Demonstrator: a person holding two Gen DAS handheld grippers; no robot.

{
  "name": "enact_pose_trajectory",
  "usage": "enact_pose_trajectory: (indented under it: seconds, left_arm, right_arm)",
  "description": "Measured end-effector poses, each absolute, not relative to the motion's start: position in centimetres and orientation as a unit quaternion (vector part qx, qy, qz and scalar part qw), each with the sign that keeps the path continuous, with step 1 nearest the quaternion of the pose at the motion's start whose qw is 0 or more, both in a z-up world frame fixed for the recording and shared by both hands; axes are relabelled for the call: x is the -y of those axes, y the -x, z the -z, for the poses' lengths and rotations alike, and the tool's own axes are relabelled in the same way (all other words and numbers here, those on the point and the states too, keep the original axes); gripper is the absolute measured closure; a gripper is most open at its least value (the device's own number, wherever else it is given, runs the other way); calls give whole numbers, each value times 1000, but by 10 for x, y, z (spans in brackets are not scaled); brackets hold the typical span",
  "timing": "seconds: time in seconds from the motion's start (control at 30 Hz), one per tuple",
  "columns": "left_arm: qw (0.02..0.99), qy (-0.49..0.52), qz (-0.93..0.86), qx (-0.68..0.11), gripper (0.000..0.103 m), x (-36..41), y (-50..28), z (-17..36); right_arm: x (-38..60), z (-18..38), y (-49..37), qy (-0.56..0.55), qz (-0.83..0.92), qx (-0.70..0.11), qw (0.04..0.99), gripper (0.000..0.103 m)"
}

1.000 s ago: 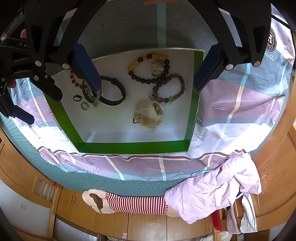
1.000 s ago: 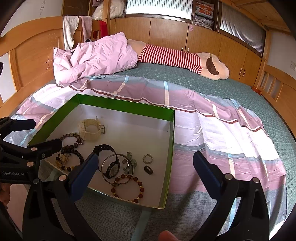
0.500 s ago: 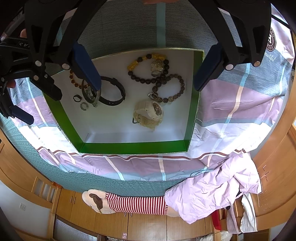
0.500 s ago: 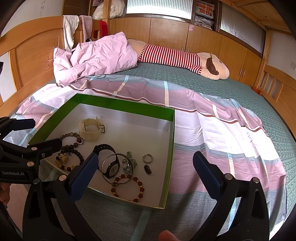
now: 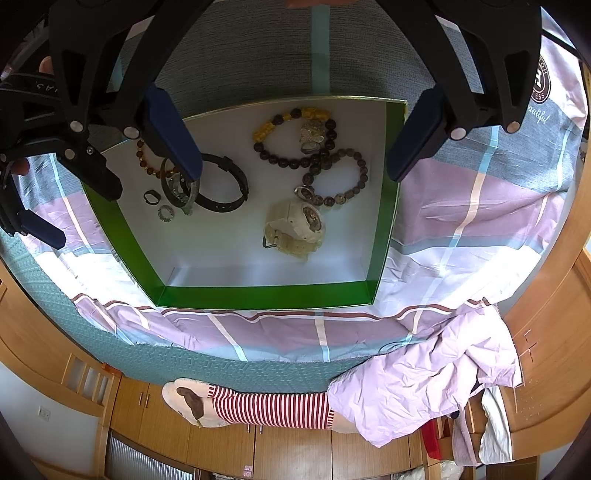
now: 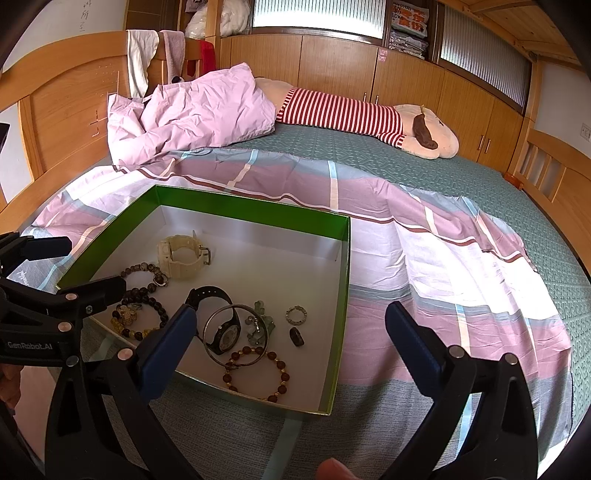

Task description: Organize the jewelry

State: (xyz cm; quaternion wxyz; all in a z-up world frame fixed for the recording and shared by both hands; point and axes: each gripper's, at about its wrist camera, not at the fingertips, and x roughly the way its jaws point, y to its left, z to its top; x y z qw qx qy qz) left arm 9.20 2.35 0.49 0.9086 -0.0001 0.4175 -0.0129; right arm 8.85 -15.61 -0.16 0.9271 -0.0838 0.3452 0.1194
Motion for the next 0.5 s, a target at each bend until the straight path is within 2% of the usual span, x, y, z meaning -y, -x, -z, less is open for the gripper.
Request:
enact_pose_trajectory:
  seconds: [0.5]
  left_arm:
    - [910, -4, 12, -415, 4, -25, -92, -4]
  right_arm:
    - [156, 2, -88, 84, -120, -345, 927, 3]
